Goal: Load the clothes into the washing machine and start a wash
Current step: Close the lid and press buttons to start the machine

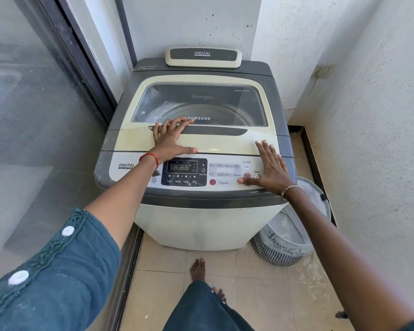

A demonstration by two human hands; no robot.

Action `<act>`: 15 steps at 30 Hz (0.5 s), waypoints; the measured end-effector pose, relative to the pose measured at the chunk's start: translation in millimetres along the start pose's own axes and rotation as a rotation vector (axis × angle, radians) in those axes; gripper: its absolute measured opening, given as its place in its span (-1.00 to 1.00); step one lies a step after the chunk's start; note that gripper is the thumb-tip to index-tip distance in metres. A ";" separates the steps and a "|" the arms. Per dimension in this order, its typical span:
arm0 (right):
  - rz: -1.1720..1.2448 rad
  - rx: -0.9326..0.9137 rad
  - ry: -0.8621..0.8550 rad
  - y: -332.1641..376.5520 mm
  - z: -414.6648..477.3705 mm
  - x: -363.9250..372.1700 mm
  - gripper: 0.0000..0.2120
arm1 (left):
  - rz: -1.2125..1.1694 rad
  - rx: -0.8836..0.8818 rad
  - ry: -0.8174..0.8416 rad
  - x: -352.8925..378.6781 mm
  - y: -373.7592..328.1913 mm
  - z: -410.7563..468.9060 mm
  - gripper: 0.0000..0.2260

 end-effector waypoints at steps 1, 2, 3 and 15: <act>-0.010 -0.002 -0.002 0.8 -0.4 0.1 0.11 | 0.003 0.000 -0.003 0.0 0.2 0.0 -0.22; -0.020 -0.004 -0.004 1.2 -0.5 0.3 0.12 | 0.005 0.001 -0.006 0.0 0.2 -0.2 -0.22; -0.033 -0.006 -0.006 1.8 -0.8 0.2 0.13 | 0.005 0.001 -0.009 0.1 0.1 -0.3 -0.22; -0.092 0.008 -0.014 2.7 -0.7 3.4 0.18 | -0.010 0.003 -0.008 0.0 0.7 0.0 -0.22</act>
Point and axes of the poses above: each hand's wrist, its own z-axis towards the middle knuckle, its own x-axis out of the palm, y = z × x, the point moved 3 cm from there along z, towards the middle knuckle, and after that the axes turned 2 degrees about z, right-handed, at the moved point
